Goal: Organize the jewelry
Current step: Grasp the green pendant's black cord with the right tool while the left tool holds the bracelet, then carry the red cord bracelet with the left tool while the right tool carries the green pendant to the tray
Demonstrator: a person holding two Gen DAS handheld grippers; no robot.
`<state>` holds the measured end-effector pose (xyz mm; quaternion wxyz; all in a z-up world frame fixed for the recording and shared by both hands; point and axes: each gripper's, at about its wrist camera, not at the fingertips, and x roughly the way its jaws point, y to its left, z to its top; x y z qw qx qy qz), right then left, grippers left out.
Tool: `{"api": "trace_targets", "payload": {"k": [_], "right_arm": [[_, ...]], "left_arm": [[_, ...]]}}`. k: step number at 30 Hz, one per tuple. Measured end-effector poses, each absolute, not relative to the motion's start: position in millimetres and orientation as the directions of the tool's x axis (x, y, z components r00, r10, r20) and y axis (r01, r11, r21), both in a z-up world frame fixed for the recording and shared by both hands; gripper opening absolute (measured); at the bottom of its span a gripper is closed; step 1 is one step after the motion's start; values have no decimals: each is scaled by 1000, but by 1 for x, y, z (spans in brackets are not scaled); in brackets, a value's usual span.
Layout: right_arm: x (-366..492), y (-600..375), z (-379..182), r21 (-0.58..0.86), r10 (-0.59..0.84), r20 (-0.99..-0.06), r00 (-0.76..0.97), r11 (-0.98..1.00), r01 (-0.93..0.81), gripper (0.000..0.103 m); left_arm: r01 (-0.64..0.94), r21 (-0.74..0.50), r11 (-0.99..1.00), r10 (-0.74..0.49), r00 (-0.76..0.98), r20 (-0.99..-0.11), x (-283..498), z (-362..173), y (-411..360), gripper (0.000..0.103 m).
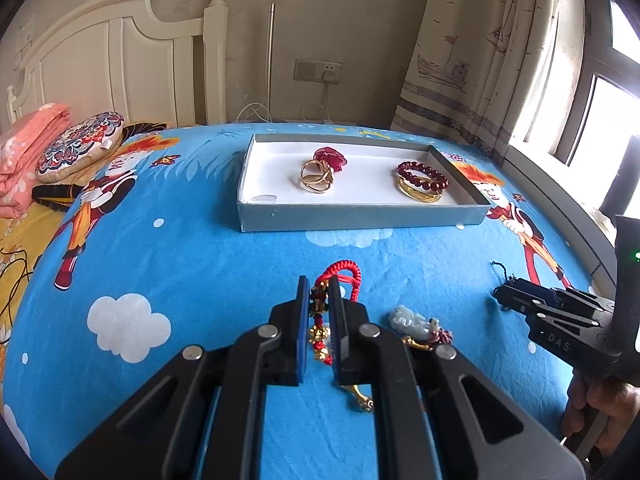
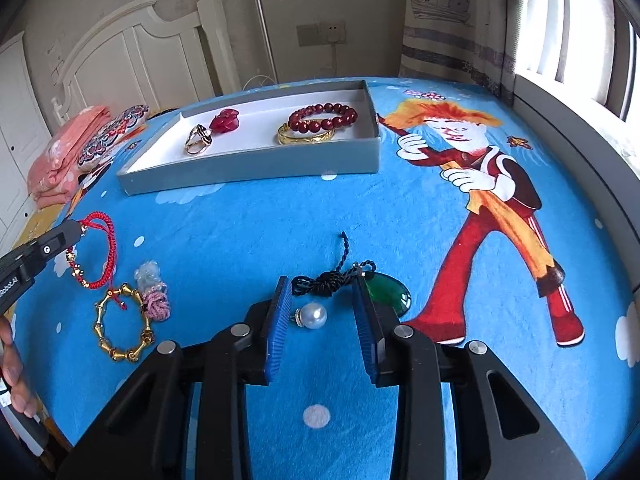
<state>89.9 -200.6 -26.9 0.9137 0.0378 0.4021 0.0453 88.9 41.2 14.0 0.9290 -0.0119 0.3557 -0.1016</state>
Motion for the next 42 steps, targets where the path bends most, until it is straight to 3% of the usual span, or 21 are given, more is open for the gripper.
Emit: {"api": "trace_targets", "payload": {"k": [7, 10, 15, 27, 42], "right_arm": [[98, -200, -26, 109, 117, -739, 663, 993, -53, 28], [99, -200, -27, 109, 119, -742, 660, 992, -57, 14], [101, -202, -25, 132, 143, -739, 659, 989, -67, 11], [90, -223, 14, 98, 86, -642, 762, 995, -30, 10], [83, -221, 40, 81, 74, -588, 805, 996, -32, 10]], "left_arm": [[190, -97, 977, -205, 722, -660, 89, 14, 38, 9], [189, -102, 977, -209, 723, -658, 89, 14, 38, 9], [191, -103, 976, -211, 723, -657, 88, 15, 38, 9], [197, -123, 973, -230, 749, -622, 86, 31, 36, 9], [192, -95, 977, -210, 778, -592, 86, 55, 33, 9]]}}
